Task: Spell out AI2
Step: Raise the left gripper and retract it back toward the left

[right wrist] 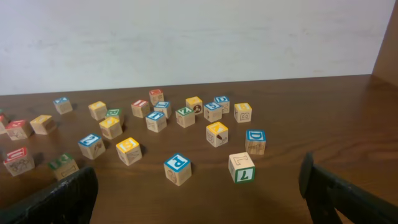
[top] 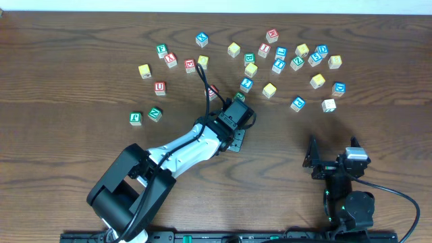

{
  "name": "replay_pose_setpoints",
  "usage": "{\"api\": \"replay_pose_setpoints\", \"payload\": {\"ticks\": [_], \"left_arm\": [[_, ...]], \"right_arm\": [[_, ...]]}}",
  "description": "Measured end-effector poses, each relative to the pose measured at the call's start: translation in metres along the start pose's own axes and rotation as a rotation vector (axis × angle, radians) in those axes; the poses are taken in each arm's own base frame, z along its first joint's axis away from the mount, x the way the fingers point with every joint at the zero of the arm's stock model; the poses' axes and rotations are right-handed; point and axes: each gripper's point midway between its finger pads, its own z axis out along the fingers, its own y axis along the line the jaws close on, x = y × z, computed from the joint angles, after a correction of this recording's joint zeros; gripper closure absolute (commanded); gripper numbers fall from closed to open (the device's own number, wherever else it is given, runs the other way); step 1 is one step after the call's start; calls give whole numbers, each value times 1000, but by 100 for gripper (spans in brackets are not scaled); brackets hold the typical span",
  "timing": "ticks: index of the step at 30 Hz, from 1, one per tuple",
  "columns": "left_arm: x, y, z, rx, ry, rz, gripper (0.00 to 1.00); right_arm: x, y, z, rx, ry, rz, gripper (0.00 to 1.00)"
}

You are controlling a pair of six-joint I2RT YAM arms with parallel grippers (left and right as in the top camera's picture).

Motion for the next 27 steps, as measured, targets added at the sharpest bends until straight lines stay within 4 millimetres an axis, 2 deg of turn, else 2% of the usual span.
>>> {"api": "replay_pose_setpoints", "payload": {"ticks": [27], "left_arm": [[-10,8,0,-53,-48,-3,54]], "right_arm": [[0,0,0,0,0,0,1]]}}
